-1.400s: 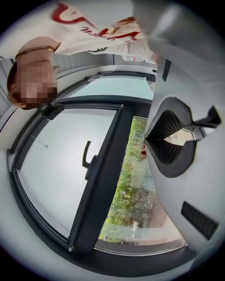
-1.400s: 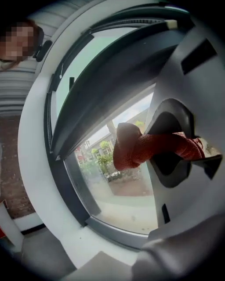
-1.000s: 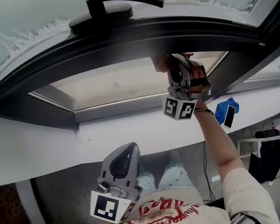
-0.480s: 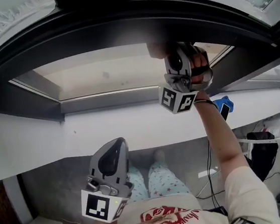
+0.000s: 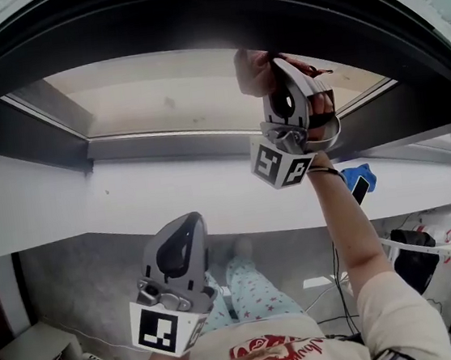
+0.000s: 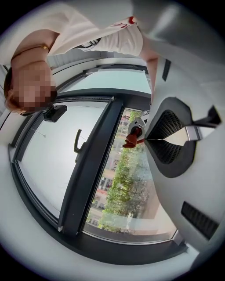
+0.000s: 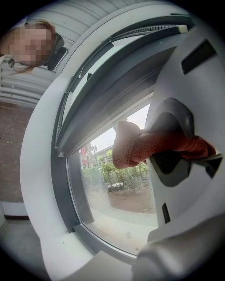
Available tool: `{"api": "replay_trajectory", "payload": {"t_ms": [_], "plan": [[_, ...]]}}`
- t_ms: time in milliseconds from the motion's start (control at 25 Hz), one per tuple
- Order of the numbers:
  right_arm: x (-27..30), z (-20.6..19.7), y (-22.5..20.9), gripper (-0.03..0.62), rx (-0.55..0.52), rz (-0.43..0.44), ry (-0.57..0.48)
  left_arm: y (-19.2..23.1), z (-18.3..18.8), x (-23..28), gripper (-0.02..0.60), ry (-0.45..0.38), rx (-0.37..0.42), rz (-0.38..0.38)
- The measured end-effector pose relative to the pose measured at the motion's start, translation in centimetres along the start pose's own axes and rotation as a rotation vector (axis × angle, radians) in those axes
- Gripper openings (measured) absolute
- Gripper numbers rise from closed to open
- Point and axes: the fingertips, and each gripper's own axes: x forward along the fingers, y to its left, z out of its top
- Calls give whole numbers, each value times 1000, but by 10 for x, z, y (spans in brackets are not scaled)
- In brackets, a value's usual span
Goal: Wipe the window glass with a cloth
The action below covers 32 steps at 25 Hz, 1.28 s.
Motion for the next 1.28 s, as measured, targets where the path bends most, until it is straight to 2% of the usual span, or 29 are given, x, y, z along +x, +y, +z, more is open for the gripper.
{"api": "replay_trajectory", "payload": {"t_ms": [160,480,680,800,1000,1280], "plan": [[-2,-1,12,63,-7,21,10,-4,-5,-5,21,9,6,-5],[-13,-13,54,63,-22,83,55,1,-30,-9,21,68,-39,-85],[-21,-19,91,63,-44,162,72,6,-36,-9,21,75,-84,-97],[-26,-22,105,63,-49,193,78,3,-35,-12,21,90,-85,-106],[-28,-27,118,63,-17,204,93,12,-41,-16,21,95,-99,-87],[-40,-40,160,63,-8,278,146,17,-43,-26,21,91,-110,-70]]}}
